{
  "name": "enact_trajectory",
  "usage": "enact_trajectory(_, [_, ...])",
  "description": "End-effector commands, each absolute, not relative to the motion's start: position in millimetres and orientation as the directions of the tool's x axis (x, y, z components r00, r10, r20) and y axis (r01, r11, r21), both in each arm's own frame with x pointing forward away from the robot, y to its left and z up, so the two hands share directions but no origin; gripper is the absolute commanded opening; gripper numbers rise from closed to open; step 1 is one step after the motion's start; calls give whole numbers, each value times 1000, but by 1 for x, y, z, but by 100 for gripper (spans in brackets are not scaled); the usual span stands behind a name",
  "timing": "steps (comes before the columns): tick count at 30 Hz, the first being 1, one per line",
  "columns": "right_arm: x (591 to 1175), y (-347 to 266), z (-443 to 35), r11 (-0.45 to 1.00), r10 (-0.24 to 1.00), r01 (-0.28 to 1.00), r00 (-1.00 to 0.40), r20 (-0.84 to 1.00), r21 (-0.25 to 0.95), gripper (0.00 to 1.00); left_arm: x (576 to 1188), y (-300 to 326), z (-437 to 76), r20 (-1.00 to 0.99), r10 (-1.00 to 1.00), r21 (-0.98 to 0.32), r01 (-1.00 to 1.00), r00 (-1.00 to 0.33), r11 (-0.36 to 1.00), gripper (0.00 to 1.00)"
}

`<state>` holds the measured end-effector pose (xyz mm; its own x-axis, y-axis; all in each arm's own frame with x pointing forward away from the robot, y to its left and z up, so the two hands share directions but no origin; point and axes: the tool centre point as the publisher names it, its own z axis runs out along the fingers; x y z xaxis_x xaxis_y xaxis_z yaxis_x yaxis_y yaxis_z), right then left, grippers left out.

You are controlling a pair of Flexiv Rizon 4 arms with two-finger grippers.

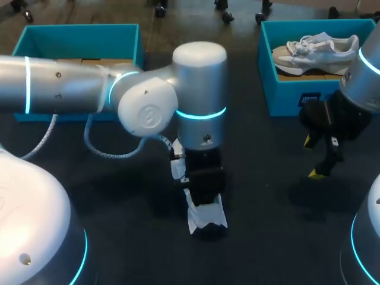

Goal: Take the shoe out of the shoebox, open the shoe tongue, remove and reinsert the insole, then place the shoe into the shoebox

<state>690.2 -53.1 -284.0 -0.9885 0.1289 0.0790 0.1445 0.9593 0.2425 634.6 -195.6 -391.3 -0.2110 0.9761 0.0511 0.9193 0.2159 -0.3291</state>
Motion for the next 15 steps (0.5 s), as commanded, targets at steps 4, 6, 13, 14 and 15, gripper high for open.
enact_trajectory(4, [690,-53,-285,960,128,144,-989,79,242,100,644,-193,-426,56,974,-274,935,-219,226,0])
enact_trajectory(6, [690,-53,-285,960,128,144,-989,79,242,100,652,-191,-427,59,975,-256,941,-215,223,0])
enact_trajectory(13, [690,-53,-285,960,128,144,-989,79,242,100,684,-186,-410,49,974,-144,963,-223,228,0])
enact_trajectory(14, [690,-53,-285,960,128,144,-989,79,242,100,689,-186,-408,49,973,-139,963,-226,230,0])
enact_trajectory(15, [690,-53,-285,960,128,144,-989,79,242,100,692,-187,-405,51,972,-128,964,-230,235,0])
